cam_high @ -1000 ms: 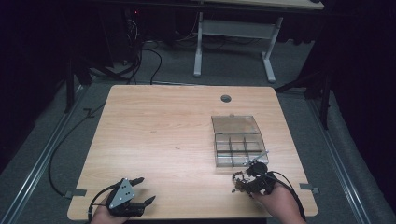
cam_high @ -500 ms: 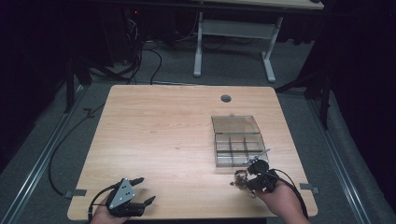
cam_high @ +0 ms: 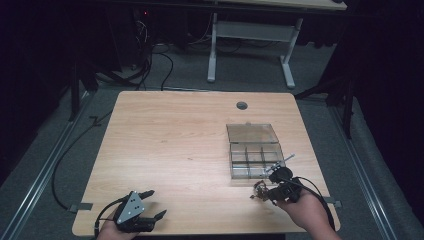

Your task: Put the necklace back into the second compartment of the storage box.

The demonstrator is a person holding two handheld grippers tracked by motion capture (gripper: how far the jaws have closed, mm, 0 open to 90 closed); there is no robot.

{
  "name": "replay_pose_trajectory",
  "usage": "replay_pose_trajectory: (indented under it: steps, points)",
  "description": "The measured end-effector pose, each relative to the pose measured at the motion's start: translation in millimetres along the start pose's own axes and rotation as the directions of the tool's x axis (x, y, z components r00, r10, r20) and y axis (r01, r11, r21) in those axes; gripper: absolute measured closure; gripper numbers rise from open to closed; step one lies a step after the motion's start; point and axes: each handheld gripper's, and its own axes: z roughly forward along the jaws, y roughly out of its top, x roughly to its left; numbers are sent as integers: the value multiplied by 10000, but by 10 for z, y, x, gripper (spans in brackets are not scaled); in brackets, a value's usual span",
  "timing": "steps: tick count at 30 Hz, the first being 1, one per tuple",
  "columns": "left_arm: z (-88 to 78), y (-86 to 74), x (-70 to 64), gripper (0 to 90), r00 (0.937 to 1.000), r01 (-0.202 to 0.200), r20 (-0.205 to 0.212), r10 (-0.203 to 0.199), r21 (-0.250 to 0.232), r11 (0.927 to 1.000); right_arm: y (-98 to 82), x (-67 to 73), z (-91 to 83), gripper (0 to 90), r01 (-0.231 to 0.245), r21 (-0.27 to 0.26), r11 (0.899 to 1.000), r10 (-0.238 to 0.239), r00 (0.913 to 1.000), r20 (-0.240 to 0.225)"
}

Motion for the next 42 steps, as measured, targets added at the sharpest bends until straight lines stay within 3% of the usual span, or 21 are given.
replay_pose_trajectory:
  steps: [7, 15, 22, 33, 42]
  points:
    - [1, 0, 0, 247, 10000, -7, 0, 7, 8, 10000, 22, -26, -115, 820, -8, -20, 10000, 8, 10000, 37]
    - [1, 0, -1, 247, 10000, -4, -6, 4, 7, 10000, 71, -51, -257, 820, 293, -115, 9995, -292, 9995, 129]
    - [-1, 0, 1, 247, 10000, 17, 11, -17, 5, 10000, 135, -47, -358, 820, 220, 47, 9997, -220, 9997, 127]
    - [-3, 1, 2, 247, 10000, 11, 16, -11, 13, 10000, 289, -68, -568, 820, 439, 104, 9990, -441, 9988, 190]
    - [-6, -1, 2, 247, 10000, 24, 0, -24, -8, 10000, 433, -100, -732, 819, 345, 2, 9994, -345, 9993, 118]
